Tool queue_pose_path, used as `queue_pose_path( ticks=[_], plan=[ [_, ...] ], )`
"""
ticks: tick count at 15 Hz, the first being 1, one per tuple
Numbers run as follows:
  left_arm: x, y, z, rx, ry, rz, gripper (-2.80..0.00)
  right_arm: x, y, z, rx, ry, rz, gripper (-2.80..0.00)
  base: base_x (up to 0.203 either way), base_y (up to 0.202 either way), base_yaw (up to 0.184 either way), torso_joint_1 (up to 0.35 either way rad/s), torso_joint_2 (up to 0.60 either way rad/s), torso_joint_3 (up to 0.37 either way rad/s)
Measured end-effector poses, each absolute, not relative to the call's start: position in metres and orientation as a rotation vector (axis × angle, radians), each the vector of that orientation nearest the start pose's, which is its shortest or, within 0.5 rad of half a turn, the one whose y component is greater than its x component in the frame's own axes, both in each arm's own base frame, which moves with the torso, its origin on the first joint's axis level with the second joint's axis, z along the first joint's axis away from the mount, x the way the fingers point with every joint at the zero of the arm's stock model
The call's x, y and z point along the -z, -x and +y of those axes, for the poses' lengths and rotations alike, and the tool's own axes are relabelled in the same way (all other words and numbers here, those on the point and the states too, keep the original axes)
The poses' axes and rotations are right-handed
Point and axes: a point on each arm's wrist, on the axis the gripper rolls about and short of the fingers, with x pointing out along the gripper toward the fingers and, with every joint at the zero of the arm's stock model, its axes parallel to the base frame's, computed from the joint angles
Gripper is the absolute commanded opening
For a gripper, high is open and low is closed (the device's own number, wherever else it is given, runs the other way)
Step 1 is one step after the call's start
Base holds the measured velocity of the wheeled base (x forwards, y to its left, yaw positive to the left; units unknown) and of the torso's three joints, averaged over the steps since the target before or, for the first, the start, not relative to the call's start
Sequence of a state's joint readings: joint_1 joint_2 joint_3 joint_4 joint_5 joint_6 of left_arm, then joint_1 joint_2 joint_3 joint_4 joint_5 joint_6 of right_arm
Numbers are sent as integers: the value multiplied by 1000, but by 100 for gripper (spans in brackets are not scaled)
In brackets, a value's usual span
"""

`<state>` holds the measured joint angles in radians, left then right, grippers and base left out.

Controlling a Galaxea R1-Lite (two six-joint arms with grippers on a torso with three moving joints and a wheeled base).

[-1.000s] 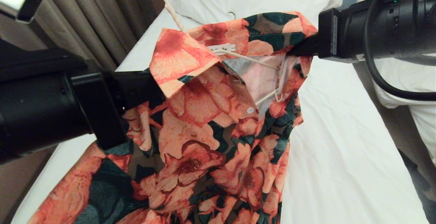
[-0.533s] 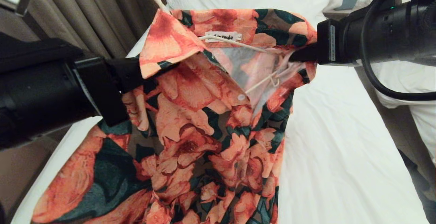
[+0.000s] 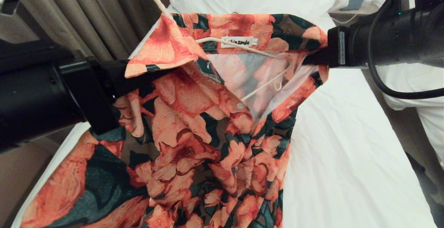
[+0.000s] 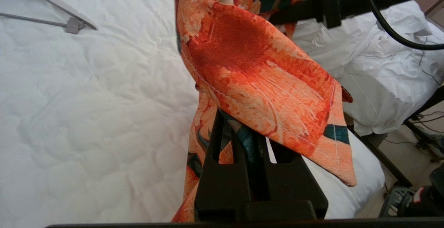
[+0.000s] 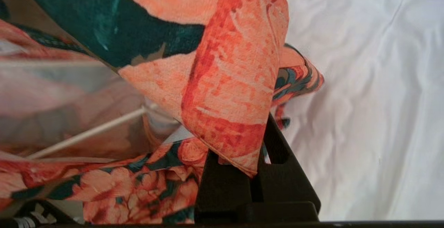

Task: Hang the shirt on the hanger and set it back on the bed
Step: Hook the other side of the shirt onto the hanger

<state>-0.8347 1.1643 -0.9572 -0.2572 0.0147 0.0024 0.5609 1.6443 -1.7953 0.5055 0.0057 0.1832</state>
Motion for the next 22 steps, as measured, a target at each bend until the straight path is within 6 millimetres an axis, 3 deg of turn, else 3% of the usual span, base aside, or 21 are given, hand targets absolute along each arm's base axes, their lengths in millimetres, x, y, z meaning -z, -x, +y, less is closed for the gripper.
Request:
queue_pose_path(
  ticks=[4,13,22],
  plan=[
    [-319,-115,-126,818,18,-49,-280,-364,-234,151,-539,-77,400,-280,0,0,0,0,0,0],
    [-313,-120,-132,821,21,-49,-280,-375,-209,173,-656,-66,390,-280,0,0,0,0,0,0],
    [-291,-145,-165,833,122,-268,-280,-381,-180,208,-800,-44,363,-280,0,0,0,0,0,0]
  ],
)
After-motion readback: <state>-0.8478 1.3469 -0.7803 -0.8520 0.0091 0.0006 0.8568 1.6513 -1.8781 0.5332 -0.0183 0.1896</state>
